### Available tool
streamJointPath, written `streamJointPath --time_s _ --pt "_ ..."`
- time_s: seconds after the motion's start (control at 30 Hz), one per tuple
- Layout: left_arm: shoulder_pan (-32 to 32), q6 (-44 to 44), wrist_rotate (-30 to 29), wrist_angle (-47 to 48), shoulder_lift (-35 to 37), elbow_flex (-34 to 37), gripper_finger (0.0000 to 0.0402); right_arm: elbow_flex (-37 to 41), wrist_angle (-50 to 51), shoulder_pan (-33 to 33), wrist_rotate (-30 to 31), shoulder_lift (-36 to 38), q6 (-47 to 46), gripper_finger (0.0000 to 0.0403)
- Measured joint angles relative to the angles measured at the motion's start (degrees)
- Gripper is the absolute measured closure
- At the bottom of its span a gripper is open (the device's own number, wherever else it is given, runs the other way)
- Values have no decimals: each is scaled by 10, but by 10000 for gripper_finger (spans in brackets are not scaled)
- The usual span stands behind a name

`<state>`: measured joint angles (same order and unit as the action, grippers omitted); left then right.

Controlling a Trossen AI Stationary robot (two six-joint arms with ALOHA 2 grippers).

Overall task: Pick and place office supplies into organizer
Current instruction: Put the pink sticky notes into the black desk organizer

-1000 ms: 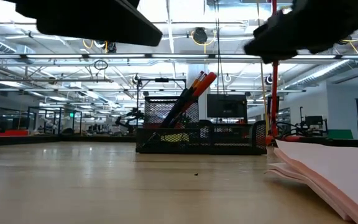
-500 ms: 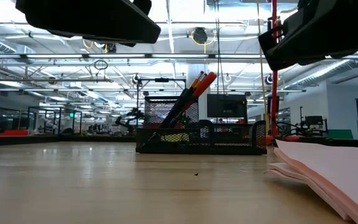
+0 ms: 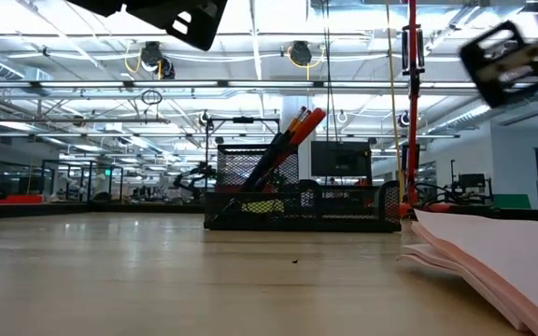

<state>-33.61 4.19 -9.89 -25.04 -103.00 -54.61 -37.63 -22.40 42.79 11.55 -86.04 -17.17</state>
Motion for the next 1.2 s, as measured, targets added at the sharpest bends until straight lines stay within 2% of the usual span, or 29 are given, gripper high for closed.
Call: streamJointPath --time_s 0.13,0.27,0.37,0.5,0.7,1.0,1.2 --pt "0 15 -4 0 0 0 389 0 1 28 -42 -9 -71 402" --pt "7 19 -5 -2 0 0 398 0 -28 38 -42 -51 -110 402" --pt "18 0 -6 -2 0 0 395 -7 -69 38 -55 -103 -113 402" --pt "27 -14 -7 -1 0 0 384 -46 -74 38 -86 -161 -118 403" --pt "31 -12 -7 2 0 0 398 -105 -65 30 -101 -225 -106 403" --pt "31 -15 -7 15 0 0 382 -119 -43 -12 -98 -259 -111 403" --pt "31 -15 -7 27 0 0 398 -119 -33 -41 -56 -259 -91 403"
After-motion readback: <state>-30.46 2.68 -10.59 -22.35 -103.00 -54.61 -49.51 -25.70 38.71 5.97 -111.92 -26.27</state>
